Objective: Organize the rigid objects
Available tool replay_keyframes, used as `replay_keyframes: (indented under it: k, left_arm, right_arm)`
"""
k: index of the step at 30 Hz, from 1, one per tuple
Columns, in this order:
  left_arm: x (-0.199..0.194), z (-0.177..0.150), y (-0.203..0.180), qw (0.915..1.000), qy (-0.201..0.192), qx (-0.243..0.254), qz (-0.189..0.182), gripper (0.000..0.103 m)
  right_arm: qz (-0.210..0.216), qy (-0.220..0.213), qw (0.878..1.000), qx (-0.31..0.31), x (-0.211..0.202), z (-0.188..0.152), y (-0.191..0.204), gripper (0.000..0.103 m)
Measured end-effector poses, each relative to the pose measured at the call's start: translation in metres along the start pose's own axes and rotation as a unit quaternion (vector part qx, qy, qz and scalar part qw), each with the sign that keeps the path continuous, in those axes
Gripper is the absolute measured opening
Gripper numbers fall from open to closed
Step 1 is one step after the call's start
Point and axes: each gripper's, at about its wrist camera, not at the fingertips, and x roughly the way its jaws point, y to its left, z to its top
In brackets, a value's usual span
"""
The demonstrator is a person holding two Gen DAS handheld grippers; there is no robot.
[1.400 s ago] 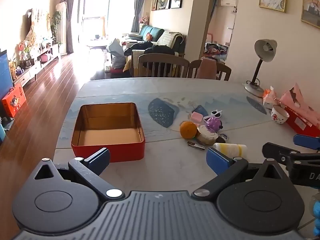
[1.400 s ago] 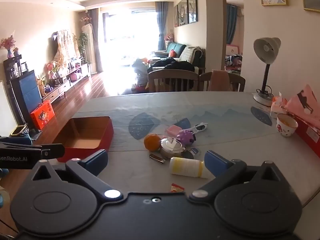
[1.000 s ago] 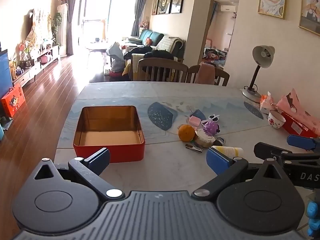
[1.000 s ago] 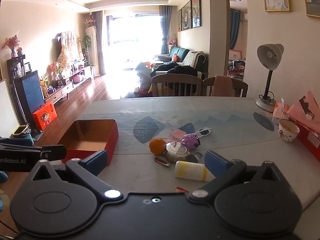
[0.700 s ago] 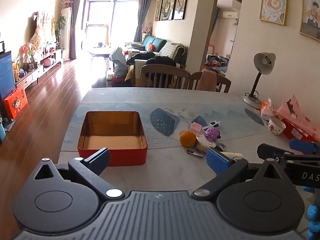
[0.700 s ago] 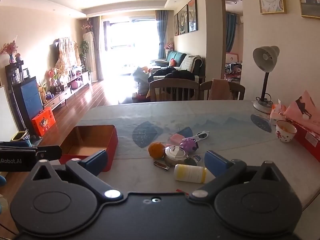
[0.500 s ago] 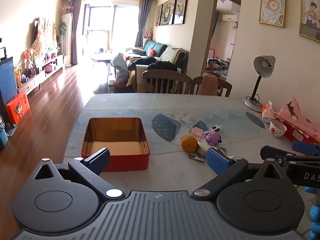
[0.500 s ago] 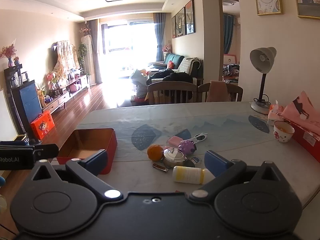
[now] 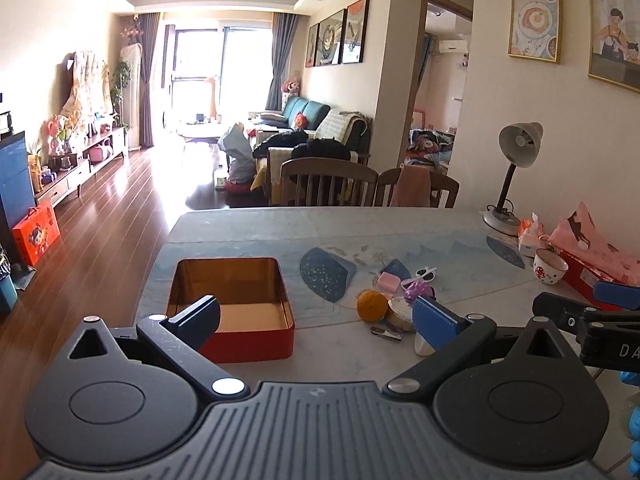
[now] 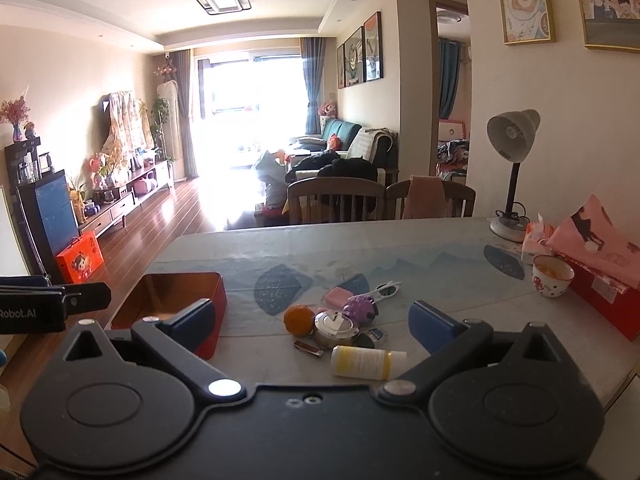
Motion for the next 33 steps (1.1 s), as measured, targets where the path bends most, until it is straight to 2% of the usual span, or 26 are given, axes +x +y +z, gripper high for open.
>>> replay_keyframes:
  k: [14,23,33]
  left_arm:
    - [-0.007,0.010,-0.005,0.9997,-0.024,-0.009,-0.001,0.103]
    - [0.003,0.009,-0.015,0.9998,-0.014,0.003,-0.010,0.103]
    - [0.025,0.005,-0.026,0.9995,0.011,0.017,-0.025,0.103]
  right_arm:
    - [-0.006,-0.018,1.000,0.005,-0.008,0.011,-0.019,0.102]
    - [-0.005,-0.010,1.000,0.007,-0.001,0.006,-0.027,0.102]
    - [0.016,0.008,1.000,-0.008,0.023,0.002,-0.043,0.102]
